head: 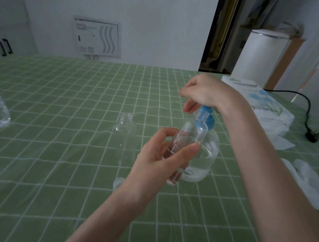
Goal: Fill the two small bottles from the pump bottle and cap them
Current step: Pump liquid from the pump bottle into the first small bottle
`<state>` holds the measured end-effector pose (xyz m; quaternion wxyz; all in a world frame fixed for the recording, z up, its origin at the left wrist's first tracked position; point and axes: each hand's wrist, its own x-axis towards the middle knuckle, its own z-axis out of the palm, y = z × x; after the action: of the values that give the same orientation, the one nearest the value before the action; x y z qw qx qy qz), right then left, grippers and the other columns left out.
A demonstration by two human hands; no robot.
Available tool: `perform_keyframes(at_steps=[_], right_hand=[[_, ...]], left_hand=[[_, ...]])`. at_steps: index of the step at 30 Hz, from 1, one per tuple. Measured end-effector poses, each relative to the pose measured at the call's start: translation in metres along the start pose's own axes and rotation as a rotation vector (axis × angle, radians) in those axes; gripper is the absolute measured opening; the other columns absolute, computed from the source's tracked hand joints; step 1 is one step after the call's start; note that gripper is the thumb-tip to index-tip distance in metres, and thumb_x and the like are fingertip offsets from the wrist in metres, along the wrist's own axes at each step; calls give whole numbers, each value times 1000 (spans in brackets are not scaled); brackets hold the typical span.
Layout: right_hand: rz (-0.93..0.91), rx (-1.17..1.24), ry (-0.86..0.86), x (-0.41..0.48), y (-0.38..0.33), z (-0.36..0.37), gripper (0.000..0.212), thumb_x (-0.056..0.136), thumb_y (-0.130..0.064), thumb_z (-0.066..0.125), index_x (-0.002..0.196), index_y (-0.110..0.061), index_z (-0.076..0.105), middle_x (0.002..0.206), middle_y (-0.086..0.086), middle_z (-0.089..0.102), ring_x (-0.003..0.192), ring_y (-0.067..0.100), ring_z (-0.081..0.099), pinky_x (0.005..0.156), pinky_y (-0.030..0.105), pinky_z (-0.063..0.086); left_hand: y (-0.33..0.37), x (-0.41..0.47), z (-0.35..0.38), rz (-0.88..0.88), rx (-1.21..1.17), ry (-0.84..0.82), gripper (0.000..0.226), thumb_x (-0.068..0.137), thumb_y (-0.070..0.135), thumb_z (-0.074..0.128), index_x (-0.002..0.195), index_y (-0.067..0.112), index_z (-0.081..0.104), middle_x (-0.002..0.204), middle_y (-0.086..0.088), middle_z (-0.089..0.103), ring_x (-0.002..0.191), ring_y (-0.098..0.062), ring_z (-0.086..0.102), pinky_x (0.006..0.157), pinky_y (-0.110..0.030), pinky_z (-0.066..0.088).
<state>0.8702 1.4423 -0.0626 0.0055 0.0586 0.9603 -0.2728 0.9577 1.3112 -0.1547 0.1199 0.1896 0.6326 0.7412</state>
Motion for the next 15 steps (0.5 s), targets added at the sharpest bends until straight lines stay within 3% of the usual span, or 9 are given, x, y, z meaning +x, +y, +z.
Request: perform_keyframes(at_steps=[5,11,15], right_hand=[[16,-17,-38,-1,2,6,34,94,-26,51,115,-2,62,105,17,70,99,30,67,99,43,47],[-5,20,-8,-3,3,7,36,94,-24,52,116,2,63,99,16,72,98,32,68,97,45,48],[-35,8,42,-2,0,1,37,94,-25,51,118,1,62,92,12,74,94,29,70,83,34,51]], left_hand=[[-1,-2,-1,-5,11,0,38,66,45,67,96,22,61,85,-8,70,67,-10,59,51,-16,45],[-2,-1,0,-15,15,7,30,71,42,68,95,24,61,85,-5,70,66,-9,59,50,-15,45],[-1,0,1,-3,16,0,32,71,41,66,98,25,62,85,-6,70,67,-9,60,51,-16,45]])
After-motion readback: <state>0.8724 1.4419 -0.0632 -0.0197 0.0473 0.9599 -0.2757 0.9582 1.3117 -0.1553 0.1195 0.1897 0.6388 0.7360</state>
